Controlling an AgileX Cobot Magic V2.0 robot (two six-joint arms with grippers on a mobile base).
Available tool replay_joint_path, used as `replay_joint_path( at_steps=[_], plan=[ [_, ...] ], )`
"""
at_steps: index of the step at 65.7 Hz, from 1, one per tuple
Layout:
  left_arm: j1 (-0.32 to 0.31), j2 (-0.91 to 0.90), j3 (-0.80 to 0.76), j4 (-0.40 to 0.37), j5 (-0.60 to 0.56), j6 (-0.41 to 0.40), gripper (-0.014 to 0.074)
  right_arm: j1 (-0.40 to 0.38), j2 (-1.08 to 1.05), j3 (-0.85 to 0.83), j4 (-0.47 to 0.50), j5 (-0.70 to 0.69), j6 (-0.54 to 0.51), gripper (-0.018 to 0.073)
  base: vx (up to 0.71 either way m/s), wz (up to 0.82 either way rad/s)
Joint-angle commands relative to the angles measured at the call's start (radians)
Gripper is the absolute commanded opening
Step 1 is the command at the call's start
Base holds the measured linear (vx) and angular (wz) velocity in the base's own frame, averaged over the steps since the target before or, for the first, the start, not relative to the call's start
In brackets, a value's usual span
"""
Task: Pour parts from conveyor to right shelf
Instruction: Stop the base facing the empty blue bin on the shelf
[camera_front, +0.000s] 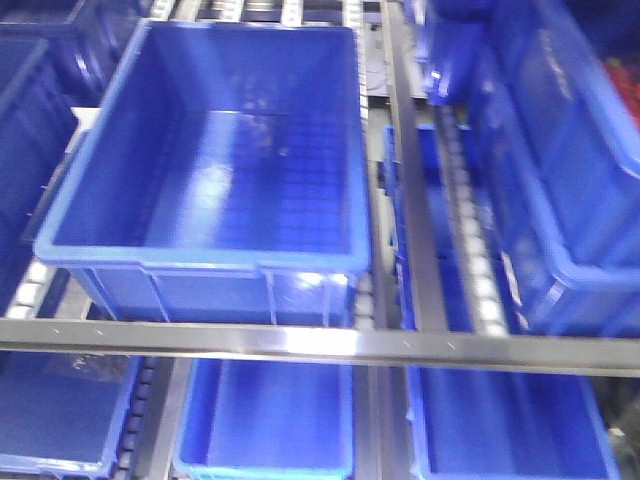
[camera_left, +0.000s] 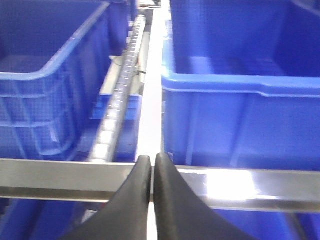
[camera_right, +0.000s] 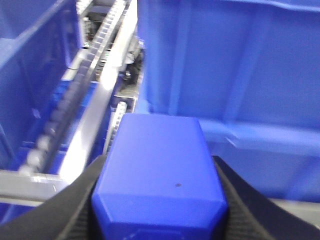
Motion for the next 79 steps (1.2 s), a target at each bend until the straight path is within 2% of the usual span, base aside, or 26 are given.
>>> replay_joint_path(
  at_steps=[1,37,79],
  plan=[
    [-0.005,-0.011,-0.019,-0.008,-0.079,-0.008,-0.0006,-0.003,0.011,-0.03,0.004,-0.08,-0.008,-0.0005,0.19,0.27],
    [-0.005,-0.011,-0.019,-0.008,-0.079,-0.008,-0.0006,-0.003,0.011,-0.03,0.004,-0.08,-0.008,-0.0005,0.18,0.01],
    [-0.005,-0.011,-0.019,-0.008,-0.079,-0.008,-0.0006,-0.003,0.011,-0.03,0.004,-0.08,-0.008,-0.0005,0.01,-0.01]
  ],
)
